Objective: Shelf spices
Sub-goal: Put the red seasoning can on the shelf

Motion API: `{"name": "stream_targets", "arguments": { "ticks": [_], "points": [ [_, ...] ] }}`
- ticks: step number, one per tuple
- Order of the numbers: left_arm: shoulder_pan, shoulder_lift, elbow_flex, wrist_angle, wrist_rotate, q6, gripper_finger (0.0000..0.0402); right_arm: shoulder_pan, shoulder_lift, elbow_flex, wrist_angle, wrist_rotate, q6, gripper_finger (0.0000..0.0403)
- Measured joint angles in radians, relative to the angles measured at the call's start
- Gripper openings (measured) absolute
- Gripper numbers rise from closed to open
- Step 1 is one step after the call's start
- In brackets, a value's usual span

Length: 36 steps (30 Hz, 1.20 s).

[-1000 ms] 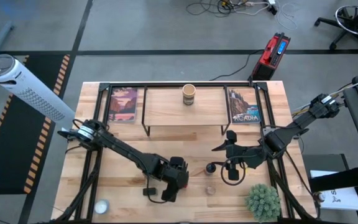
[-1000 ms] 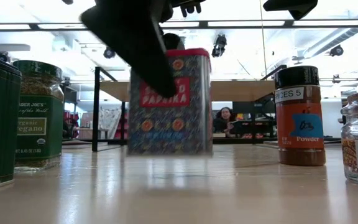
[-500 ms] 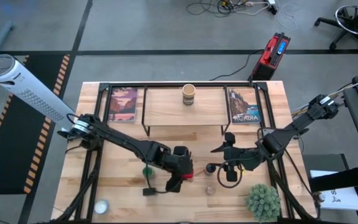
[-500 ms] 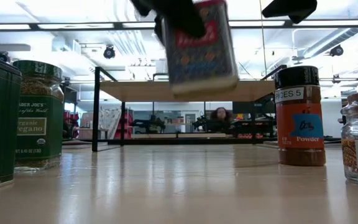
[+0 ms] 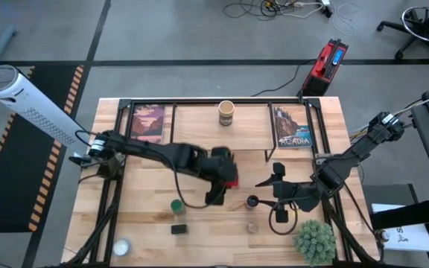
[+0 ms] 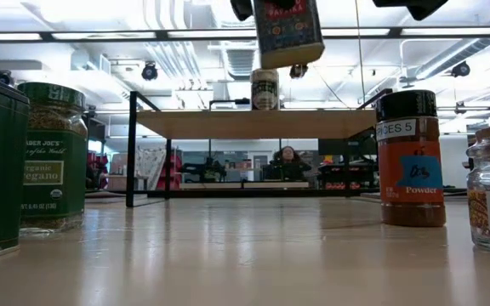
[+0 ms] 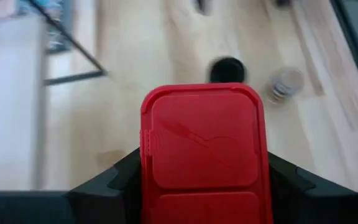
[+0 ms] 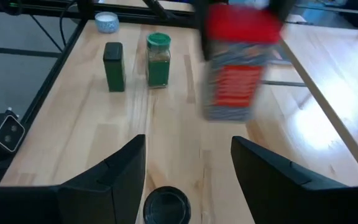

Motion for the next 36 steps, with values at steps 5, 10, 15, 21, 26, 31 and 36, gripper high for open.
{"name": "stream_targets", "arguments": {
  "ticks": [5,10,15,21,26,31,36],
  "points": [
    [0.071,0.0,0.069,-0.04,-0.019,0.05,0.0203,0.001,-0.002,0.0,0.002,0.001,-0.006,0.0213],
    [0.15,0.0,0.103,-0.069,-0.02,0.087,0.0203,0.003,-0.001,0.0,0.007,0.001,-0.005,0.0213],
    [0.223,0.0,0.112,-0.086,-0.02,0.116,0.0203,0.003,0.0,0.0,0.012,0.0,-0.006,0.0213],
    [0.296,0.003,0.111,-0.116,-0.018,0.141,0.0203,0.004,0.001,0.0,0.01,0.0,-0.009,0.0213],
    [0.329,0.006,0.11,-0.116,-0.016,0.173,0.0203,0.004,0.001,0.0,0.01,0.0,-0.014,0.0213],
    [0.351,0.017,0.107,-0.108,-0.015,0.199,0.0203,0.004,0.001,0.0,0.011,0.0,-0.016,0.0213],
    [0.357,0.027,0.089,-0.051,-0.016,0.223,0.0203,0.004,0.002,0.0,0.012,0.0,-0.016,0.0213]
  ]
}}
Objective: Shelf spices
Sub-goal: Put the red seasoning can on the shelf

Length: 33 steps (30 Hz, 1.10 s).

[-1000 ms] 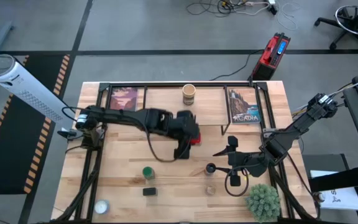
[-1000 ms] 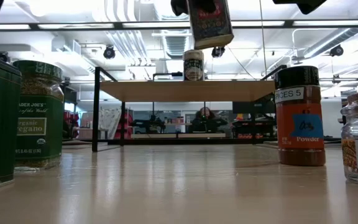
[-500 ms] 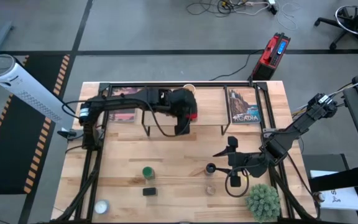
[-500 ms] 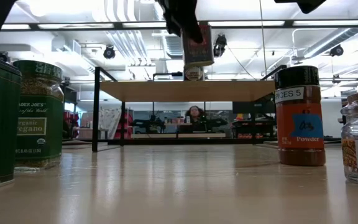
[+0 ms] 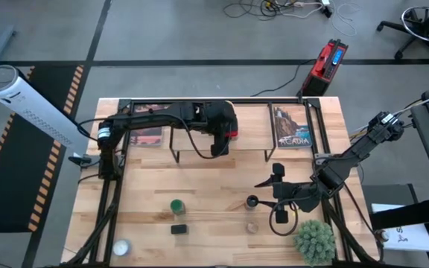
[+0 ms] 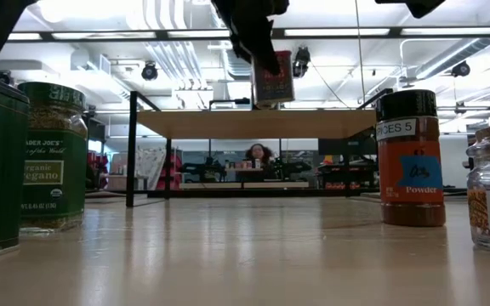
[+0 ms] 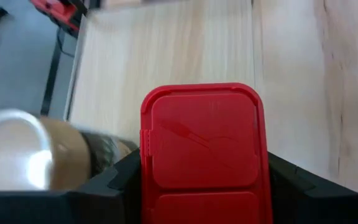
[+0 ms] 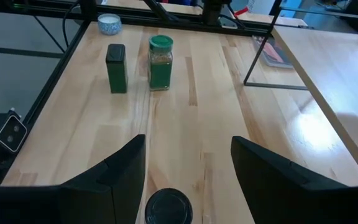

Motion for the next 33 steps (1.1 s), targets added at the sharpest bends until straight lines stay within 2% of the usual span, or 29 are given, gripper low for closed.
{"name": "stream_targets", "arguments": {
  "ticks": [26,33],
  "points": [
    [0.035,0.009,-0.058,0.01,0.0,0.037,0.0203,0.003,0.0,0.001,0.001,-0.002,-0.001,0.0213],
    [0.035,0.009,-0.058,0.01,0.0,0.037,0.023,0.003,0.0,0.001,0.001,-0.002,-0.001,0.0213]
  ]
}}
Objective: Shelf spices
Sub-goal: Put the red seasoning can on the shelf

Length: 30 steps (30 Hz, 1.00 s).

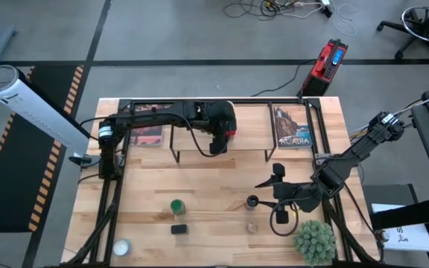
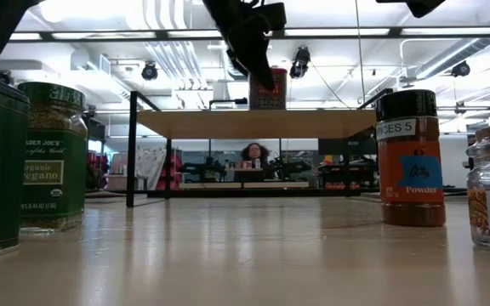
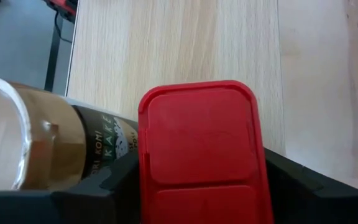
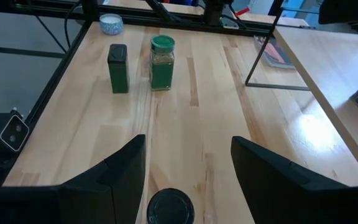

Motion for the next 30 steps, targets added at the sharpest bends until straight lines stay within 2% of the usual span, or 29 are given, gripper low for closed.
{"name": "stream_targets", "arguments": {
  "ticks": [6,14,30],
  "points": [
    [0.0,0.0,0.0,0.002,-0.021,0.008,0.0264,0.0,0.0,0.0,0.0,0.0,0.0,0.0213],
    [-0.014,0.0,0.01,0.005,-0.053,0.055,0.0285,0.0,0.0,0.0,0.0,0.0,0.0,0.0213],
    [-0.051,-0.002,0.1,0.001,-0.054,0.107,0.0277,-0.001,0.0,0.0,0.0,0.001,0.0,0.0213]
  ]
}}
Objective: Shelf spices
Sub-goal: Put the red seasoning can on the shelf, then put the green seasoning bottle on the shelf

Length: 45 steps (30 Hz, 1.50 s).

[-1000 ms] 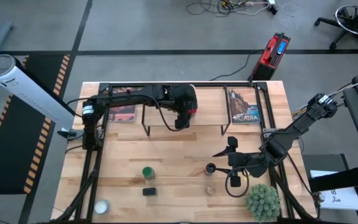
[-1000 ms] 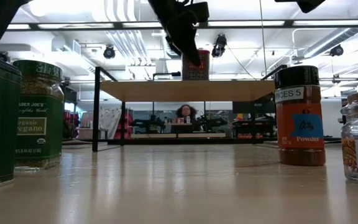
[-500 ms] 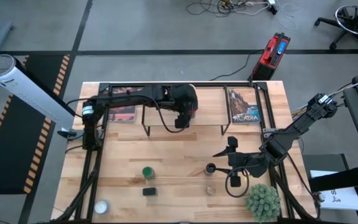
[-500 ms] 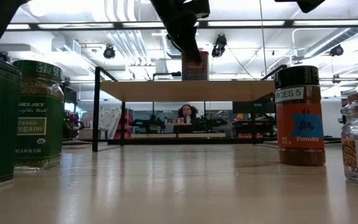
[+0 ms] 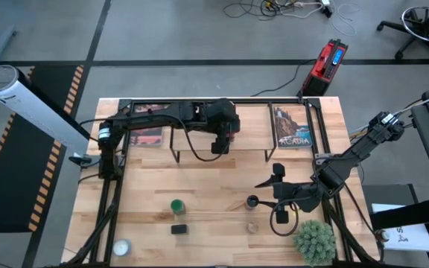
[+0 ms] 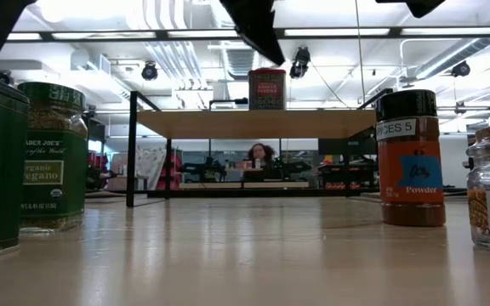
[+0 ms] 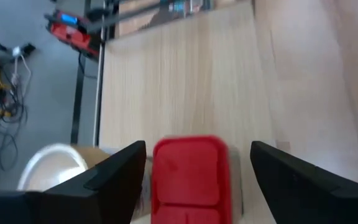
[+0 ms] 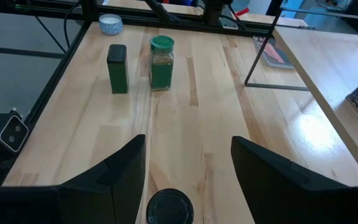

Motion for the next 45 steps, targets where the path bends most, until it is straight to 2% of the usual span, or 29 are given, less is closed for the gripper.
{"name": "stream_targets", "arguments": {
  "ticks": [9,13,16,22,30,37,45],
  "points": [
    [-0.064,-0.001,0.172,-0.067,-0.002,0.009,0.0267,0.0,0.0,0.0,0.0,0.0,0.001,0.0213],
    [-0.116,-0.001,0.238,-0.139,-0.001,-0.071,0.0267,0.0,0.0,0.0,0.0,0.0,0.005,0.0213],
    [-0.172,-0.002,0.241,-0.182,-0.001,-0.139,0.0263,0.0,0.0,0.0,0.0,0.0,0.005,0.0213],
    [-0.327,-0.002,0.18,-0.207,-0.009,-0.237,0.0251,0.004,0.0,0.0,-0.001,-0.002,0.008,0.0213],
    [-0.509,-0.001,0.114,-0.247,-0.151,-0.392,0.0241,0.011,0.0,0.0,-0.001,-0.002,0.009,0.0213],
    [-0.584,-0.003,0.078,-0.319,-0.156,-0.614,0.0233,0.011,0.0,0.0,-0.001,-0.002,0.022,0.0213],
    [-0.648,-0.054,-0.124,-0.348,-0.146,-0.832,0.0232,0.018,0.0,0.0,-0.002,-0.003,0.035,0.0213]
  ]
}}
